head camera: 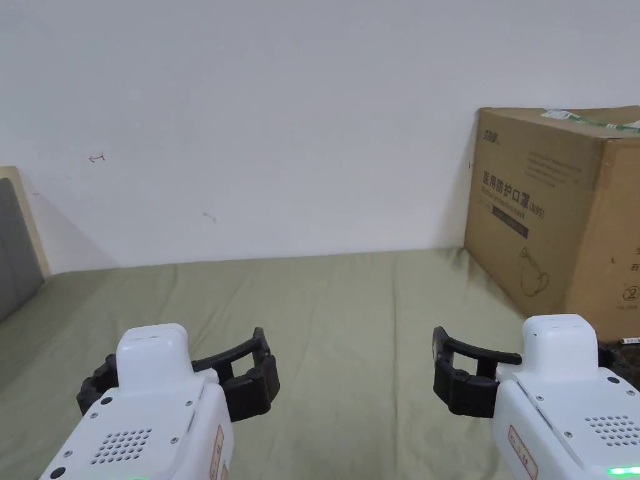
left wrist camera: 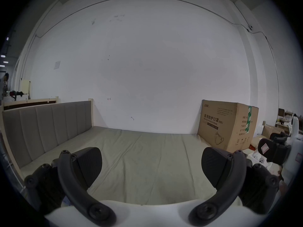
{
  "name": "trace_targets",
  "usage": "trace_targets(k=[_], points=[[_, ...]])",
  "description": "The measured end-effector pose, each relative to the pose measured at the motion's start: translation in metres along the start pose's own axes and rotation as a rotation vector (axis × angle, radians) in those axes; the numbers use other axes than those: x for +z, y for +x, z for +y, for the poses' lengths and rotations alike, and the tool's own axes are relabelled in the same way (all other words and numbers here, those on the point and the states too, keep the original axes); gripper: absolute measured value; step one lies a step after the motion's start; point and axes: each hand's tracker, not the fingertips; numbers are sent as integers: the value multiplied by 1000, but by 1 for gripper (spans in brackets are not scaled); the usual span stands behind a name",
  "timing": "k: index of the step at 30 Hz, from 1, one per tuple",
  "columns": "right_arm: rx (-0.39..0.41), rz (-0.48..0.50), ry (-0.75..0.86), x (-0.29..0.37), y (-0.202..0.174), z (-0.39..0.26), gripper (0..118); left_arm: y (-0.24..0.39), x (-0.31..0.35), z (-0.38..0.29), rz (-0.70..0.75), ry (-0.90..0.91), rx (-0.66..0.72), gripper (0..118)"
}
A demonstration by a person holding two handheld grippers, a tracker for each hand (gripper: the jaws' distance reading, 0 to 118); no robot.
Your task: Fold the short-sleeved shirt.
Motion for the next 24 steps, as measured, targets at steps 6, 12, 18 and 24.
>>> trace_targets(k=[6,12,18,24], points=[[-1,10,-15,-1,-5,0,118,-2,4,3,-8,-9,-1,118],[-5,25,-34,-5,-10,-1,118,-9,1,10,-51,-42,49,118],[-25,25,-58,-8,-11,-2,118,-9,-4,6,-7,-83,36,118],[-30,21,-74,-11,-11,-4,118,-7,-7,1,18,-104,24,118]])
